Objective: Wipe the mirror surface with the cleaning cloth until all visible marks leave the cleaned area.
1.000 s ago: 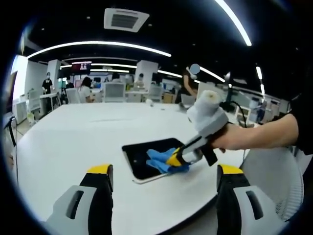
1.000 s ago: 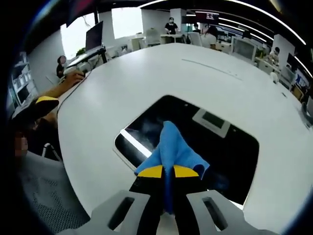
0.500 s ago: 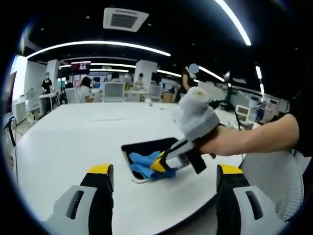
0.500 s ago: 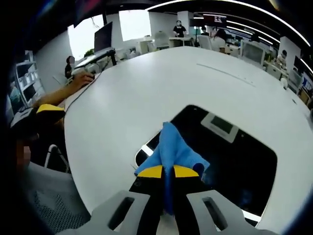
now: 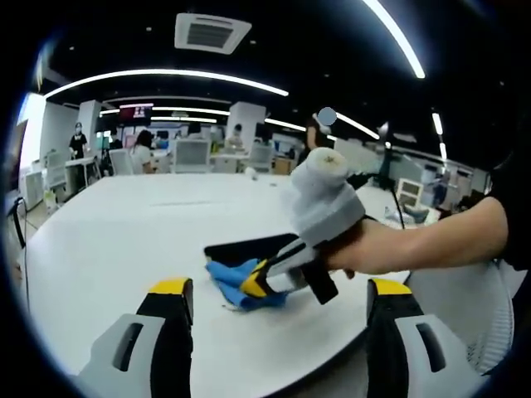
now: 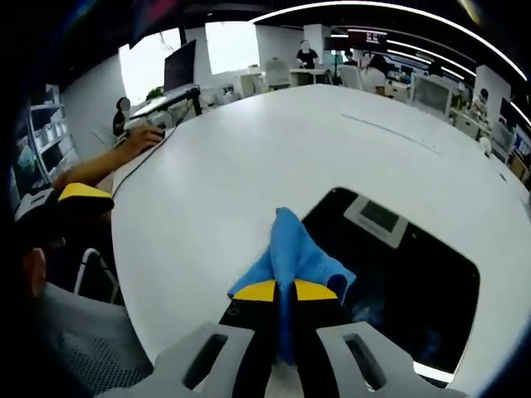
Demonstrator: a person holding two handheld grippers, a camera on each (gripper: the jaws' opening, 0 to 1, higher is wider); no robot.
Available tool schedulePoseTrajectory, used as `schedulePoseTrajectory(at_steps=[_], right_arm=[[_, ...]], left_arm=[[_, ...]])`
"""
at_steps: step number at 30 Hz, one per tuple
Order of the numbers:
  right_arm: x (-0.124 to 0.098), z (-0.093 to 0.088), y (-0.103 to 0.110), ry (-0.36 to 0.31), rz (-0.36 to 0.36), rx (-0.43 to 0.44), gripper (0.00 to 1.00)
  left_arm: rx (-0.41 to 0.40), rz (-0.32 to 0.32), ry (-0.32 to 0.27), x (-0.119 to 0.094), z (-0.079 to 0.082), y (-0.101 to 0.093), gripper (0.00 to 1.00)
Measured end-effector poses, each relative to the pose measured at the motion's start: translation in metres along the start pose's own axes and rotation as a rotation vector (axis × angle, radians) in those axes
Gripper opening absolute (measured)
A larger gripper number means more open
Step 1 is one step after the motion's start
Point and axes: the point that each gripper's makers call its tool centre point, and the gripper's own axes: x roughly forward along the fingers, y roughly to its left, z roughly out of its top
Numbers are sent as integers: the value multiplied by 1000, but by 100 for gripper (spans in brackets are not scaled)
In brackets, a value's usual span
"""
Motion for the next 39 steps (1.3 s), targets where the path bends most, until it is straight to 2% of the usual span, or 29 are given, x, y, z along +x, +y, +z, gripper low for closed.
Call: schedulePoseTrajectory(at_steps=[10,19,28,39], right_arm=[[0,0,-1,9,17,-1,1],[0,0,-2,12,25,-51,0],[-1,2,-2,5,19,-27,0],[7,10,-13,-6,13,-9,0]], left_arm=[[-2,5,-1,0,0,2,85],[-3,5,-5,0,1,2,84],[-7,5,-7,0,1,1,84],[-2,1,-8,0,1,1,86]])
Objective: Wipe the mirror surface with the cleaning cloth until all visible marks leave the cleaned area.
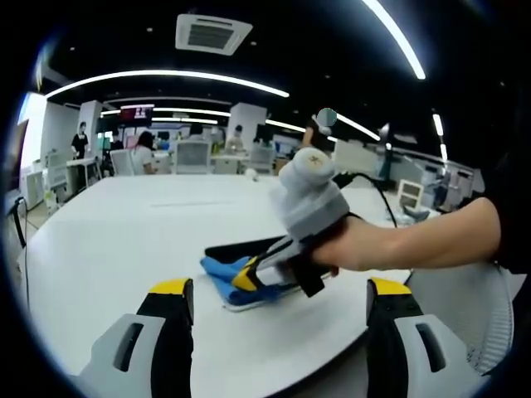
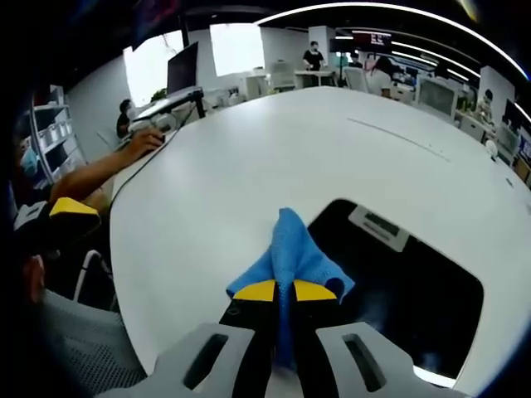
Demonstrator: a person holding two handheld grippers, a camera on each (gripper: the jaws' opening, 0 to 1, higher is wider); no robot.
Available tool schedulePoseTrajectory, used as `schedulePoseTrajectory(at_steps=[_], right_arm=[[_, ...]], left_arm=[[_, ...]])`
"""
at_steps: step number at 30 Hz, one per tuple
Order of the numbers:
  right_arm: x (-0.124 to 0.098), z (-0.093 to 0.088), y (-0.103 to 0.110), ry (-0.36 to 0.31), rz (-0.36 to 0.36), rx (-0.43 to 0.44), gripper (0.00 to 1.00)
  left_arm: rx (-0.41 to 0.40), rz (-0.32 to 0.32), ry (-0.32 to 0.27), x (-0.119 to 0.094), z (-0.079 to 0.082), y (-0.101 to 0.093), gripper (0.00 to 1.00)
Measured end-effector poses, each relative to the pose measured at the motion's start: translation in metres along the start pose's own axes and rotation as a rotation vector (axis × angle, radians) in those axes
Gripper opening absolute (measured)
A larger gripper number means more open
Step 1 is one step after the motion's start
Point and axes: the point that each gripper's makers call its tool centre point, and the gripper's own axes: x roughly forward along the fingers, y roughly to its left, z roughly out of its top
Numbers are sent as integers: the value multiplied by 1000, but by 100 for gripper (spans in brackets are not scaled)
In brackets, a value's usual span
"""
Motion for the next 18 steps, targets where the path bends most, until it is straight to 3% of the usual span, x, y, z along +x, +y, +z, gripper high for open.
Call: schedulePoseTrajectory(at_steps=[18], right_arm=[[14,18,-25,-8,-15,37,0]], left_arm=[[-1,2,9,0,-2,0,86]])
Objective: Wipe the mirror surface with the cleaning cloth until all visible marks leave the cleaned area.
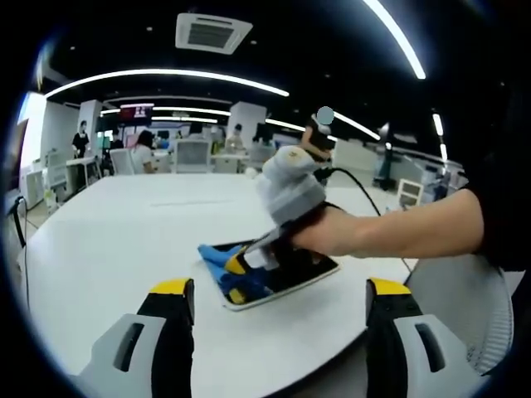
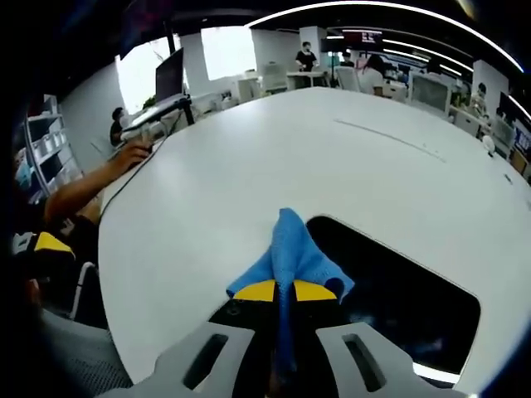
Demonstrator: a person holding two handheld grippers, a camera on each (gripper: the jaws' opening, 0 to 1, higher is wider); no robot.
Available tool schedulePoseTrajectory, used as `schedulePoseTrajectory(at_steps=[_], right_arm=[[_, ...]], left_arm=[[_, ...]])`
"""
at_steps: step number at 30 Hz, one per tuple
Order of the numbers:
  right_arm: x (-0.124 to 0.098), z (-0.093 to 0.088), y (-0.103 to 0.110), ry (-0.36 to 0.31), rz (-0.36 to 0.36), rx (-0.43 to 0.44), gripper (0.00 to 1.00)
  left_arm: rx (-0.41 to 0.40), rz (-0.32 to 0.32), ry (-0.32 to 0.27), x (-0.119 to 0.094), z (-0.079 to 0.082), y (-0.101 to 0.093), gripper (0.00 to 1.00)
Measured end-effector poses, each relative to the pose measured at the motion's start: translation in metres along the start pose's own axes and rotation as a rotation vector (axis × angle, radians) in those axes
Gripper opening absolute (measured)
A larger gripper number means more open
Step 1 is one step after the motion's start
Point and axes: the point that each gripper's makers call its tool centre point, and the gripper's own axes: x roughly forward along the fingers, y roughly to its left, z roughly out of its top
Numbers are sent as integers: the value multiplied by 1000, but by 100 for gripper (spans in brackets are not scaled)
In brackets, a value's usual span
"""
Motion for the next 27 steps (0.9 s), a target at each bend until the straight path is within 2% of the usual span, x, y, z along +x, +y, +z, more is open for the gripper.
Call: schedulePoseTrajectory(at_steps=[8,27], right_arm=[[9,8,-12,1,-9,7,0],[16,19,-22,-7,-29,16,0]], left_arm=[[-1,-1,-6,0,1,0,85],[0,-3,-4,0,0,0,85]])
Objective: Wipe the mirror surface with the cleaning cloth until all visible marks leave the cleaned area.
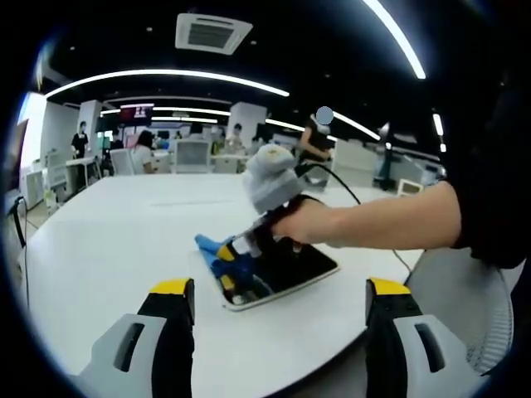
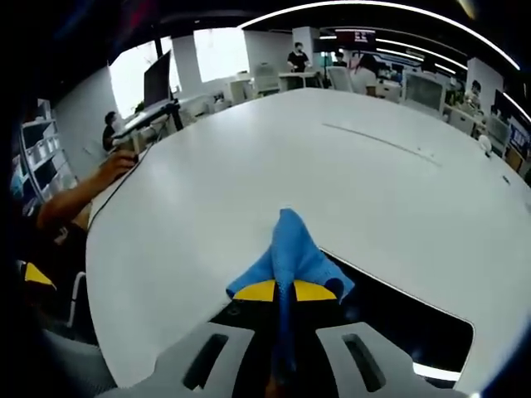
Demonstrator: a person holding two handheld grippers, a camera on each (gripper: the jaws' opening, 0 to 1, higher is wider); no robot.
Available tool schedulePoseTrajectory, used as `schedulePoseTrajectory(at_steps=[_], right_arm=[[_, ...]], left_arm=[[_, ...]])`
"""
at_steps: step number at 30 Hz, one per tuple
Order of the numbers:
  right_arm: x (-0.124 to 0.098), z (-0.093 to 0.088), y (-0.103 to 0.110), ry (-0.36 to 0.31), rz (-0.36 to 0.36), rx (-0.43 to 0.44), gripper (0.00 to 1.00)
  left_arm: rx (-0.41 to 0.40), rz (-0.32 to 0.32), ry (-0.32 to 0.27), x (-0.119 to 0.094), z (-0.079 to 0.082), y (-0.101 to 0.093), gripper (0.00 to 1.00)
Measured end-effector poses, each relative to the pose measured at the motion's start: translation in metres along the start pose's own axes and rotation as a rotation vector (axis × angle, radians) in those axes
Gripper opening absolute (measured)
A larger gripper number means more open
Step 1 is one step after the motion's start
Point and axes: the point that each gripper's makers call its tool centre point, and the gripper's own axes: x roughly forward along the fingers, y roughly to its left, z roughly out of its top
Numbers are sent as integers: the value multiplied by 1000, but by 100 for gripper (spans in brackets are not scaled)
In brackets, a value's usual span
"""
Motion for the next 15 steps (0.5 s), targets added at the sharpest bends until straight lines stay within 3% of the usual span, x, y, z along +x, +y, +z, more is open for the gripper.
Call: schedulePoseTrajectory(at_steps=[15], right_arm=[[8,9,-9,4,-15,-12,0]], left_arm=[[1,-1,3,0,0,0,85]])
